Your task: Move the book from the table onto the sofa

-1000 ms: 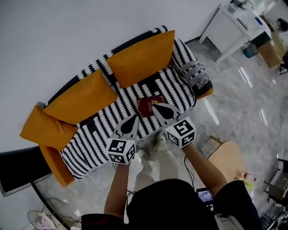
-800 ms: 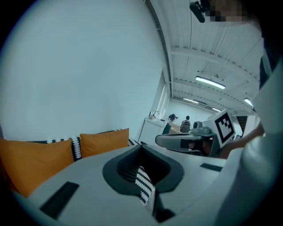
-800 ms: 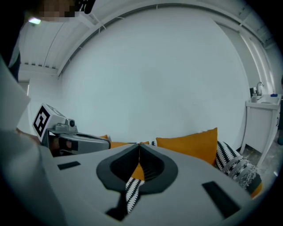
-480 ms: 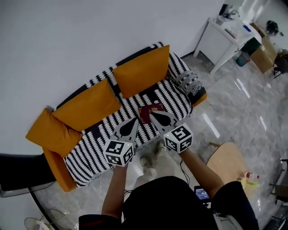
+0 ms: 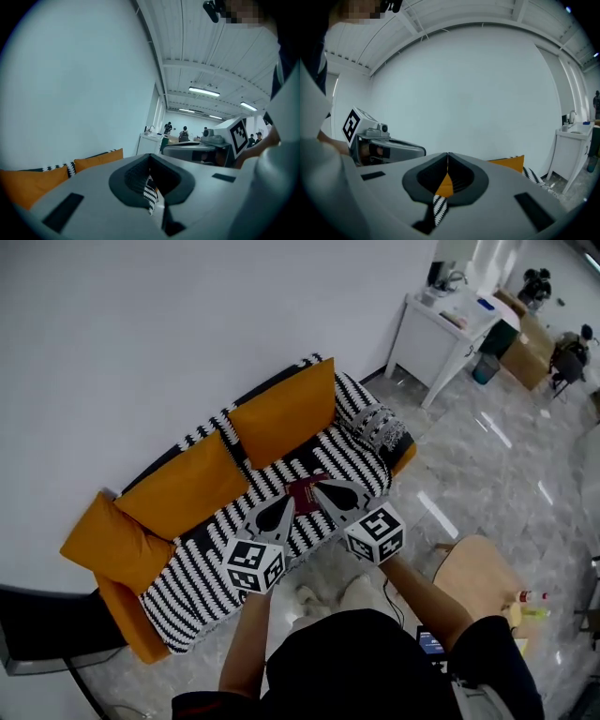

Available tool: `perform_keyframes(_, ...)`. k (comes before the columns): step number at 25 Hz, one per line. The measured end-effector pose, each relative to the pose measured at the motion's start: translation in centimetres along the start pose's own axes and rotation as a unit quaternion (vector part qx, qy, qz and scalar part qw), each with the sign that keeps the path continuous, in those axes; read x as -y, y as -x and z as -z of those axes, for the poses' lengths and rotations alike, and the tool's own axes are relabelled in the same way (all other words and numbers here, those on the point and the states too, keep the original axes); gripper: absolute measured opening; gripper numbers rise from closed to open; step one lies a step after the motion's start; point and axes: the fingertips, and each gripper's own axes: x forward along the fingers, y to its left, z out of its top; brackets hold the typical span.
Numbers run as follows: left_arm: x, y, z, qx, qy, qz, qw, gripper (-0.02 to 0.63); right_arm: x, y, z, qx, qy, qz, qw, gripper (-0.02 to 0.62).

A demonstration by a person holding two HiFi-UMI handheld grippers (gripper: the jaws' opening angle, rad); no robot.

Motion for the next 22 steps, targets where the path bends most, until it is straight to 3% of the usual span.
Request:
perform_keyframes(7, 2.6, -2.2, -2.7, 0.017, -0.020, 0.009, 0.9996, 0.015, 2.4, 2.2, -2.1, 0.005, 0.032, 0.010, 0.999, 0.018)
perform_keyframes(13, 6.2, -3.7, -4.3, 0.024, -0.030, 0.006, 0.9993, 0.015, 3.8, 5.2, -4.4, 0.028, 0.030, -0.001, 0.999, 0.017)
perform_keyframes(22, 8.6, -4.0, -4.8, 0.033, -0.040, -0.023, 0.9984, 0.015, 4.6, 8.5, -5.9, 0.056, 0.034, -0.017, 0.998, 0.016)
